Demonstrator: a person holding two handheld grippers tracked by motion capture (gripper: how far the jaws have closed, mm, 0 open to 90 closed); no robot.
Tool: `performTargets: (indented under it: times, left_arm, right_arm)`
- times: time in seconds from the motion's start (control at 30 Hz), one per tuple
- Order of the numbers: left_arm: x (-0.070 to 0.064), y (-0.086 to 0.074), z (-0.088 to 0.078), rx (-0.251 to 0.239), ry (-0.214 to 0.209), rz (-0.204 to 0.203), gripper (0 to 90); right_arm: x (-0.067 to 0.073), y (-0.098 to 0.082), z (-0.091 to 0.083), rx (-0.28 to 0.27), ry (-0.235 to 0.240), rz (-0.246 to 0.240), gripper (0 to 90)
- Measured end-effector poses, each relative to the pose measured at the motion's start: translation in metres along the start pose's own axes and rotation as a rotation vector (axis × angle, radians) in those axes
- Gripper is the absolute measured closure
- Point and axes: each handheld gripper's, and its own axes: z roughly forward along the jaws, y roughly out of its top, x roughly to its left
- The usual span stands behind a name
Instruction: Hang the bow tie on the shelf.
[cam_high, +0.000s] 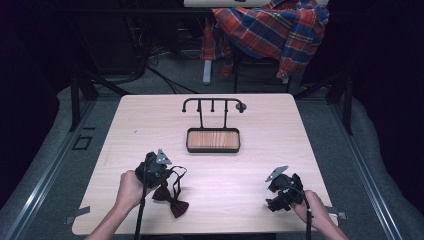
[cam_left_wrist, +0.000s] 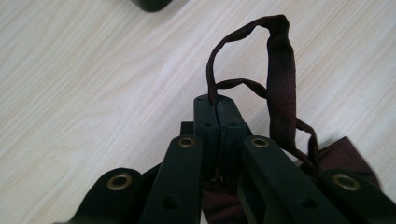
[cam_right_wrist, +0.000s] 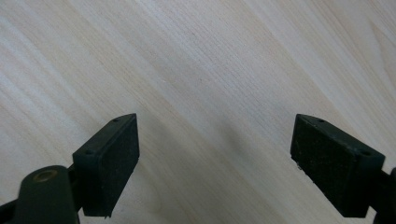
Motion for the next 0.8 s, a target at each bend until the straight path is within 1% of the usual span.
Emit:
performTargets:
  times: [0.13, 0.17, 0.23, 0.3, 0.37, 0.4, 0.43, 0.53, 0.57, 0.63, 0.8]
  left_arm:
    - [-0.003, 0.002, -0.010, -0.030, 0.002, 0.010, 89.1]
    - [-0.003, 0.002, -0.012, -0.032, 0.008, 0.015, 89.1]
    - [-0.003, 0.003, -0.013, -0.038, 0.010, 0.015, 89.1]
    - [-0.003, 0.003, -0.016, -0.046, 0.011, 0.010, 89.1]
    - [-0.002, 0.003, -0.019, -0.057, 0.011, 0.006, 89.1]
    - [-0.001, 0.004, -0.020, -0.061, 0.012, 0.003, 89.1]
    - [-0.001, 0.004, -0.021, -0.067, 0.013, 0.001, 89.1]
    - [0.002, 0.005, -0.024, -0.081, 0.009, -0.009, 89.1]
    - [0.003, 0.006, -0.026, -0.087, 0.010, -0.010, 89.1]
    - [0.004, 0.007, -0.027, -0.099, 0.010, -0.018, 89.1]
    - [0.006, 0.011, -0.033, -0.120, 0.015, -0.019, 89.1]
  right_arm:
    - [0.000, 0.000, 0.000, 0.000, 0.002, 0.002, 15.2]
    - [0.000, 0.000, 0.001, -0.009, 0.005, 0.010, 15.2]
    - [0.000, 0.000, 0.001, -0.008, 0.006, 0.012, 15.2]
    - [0.000, 0.000, 0.001, -0.012, 0.009, 0.022, 15.2]
    - [-0.001, -0.001, 0.000, -0.002, -0.001, 0.018, 15.2]
    - [-0.001, -0.001, 0.000, -0.001, 0.002, 0.016, 15.2]
    - [0.000, 0.000, 0.000, -0.013, 0.009, 0.019, 15.2]
    - [0.000, 0.000, 0.001, -0.015, 0.007, 0.018, 15.2]
    - [0.000, 0.000, 0.000, -0.005, 0.000, 0.007, 15.2]
    - [0.000, 0.000, 0.000, -0.002, 0.000, 0.004, 15.2]
    - [0.000, 0.000, -0.001, -0.003, 0.001, 0.004, 15.2]
